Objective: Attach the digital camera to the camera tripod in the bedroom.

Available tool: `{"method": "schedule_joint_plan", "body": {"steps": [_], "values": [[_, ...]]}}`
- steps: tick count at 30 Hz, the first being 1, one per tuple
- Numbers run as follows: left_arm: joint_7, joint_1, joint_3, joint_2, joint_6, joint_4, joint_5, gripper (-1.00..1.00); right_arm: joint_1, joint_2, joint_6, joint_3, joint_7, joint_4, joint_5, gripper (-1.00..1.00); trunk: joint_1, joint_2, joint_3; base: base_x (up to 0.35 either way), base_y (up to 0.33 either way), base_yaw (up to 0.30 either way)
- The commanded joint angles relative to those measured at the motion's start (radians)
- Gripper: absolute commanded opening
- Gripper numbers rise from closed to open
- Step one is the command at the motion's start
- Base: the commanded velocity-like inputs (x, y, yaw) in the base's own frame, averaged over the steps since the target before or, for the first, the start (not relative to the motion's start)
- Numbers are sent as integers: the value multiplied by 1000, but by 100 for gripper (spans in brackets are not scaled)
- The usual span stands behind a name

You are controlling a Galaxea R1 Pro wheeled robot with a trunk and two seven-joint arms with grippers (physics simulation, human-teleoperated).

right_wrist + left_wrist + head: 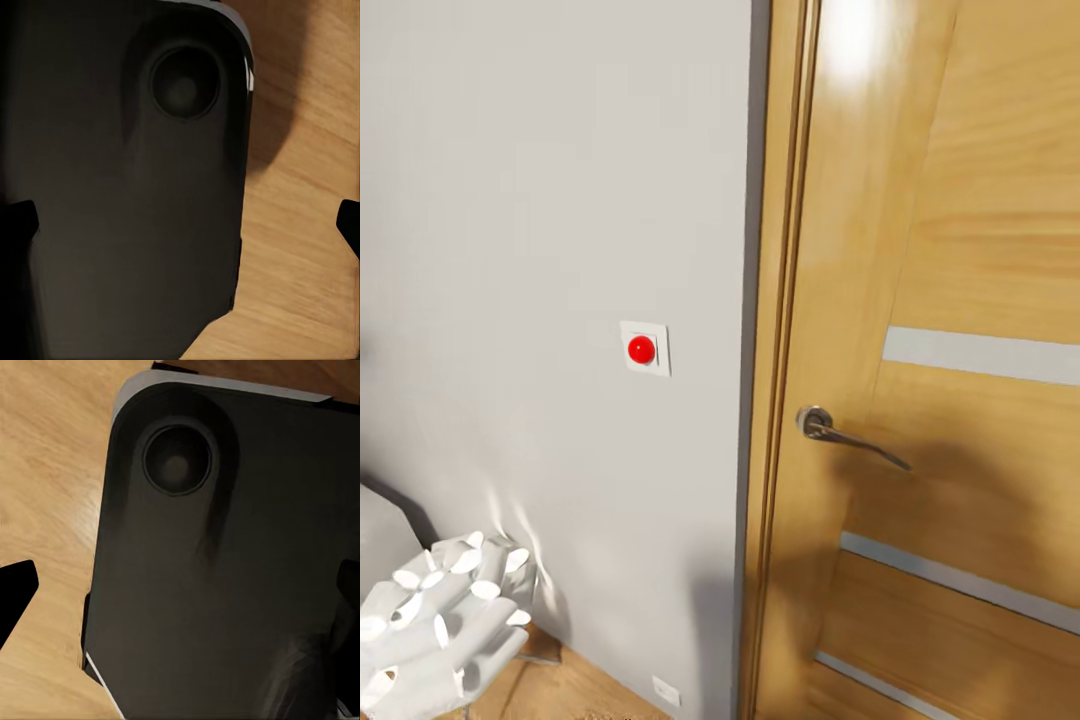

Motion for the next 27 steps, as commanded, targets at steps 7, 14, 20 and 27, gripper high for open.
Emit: {"method": "schedule_joint_plan", "body": {"steps": [7, 14, 20, 27], "values": [[0, 1, 1, 4, 0, -20, 10, 100, 0, 0, -20, -1, 0, 1, 0, 100, 0, 0, -1, 0, 0, 279], [1, 1, 1, 3, 0, -24, 11, 100, 0, -1, -22, -1, 0, 1, 0, 100, 0, 0, -1, 0, 0, 279], [1, 1, 0, 4, 0, -23, 10, 100, 0, -1, -21, 0, 0, 1, 0, 100, 0, 0, -1, 0, 0, 279], [-1, 1, -3, 5, -1, -24, 4, 100, 0, -3, -19, 1, 1, 1, -2, 100, 0, 0, -1, 0, 0, 279]]}}
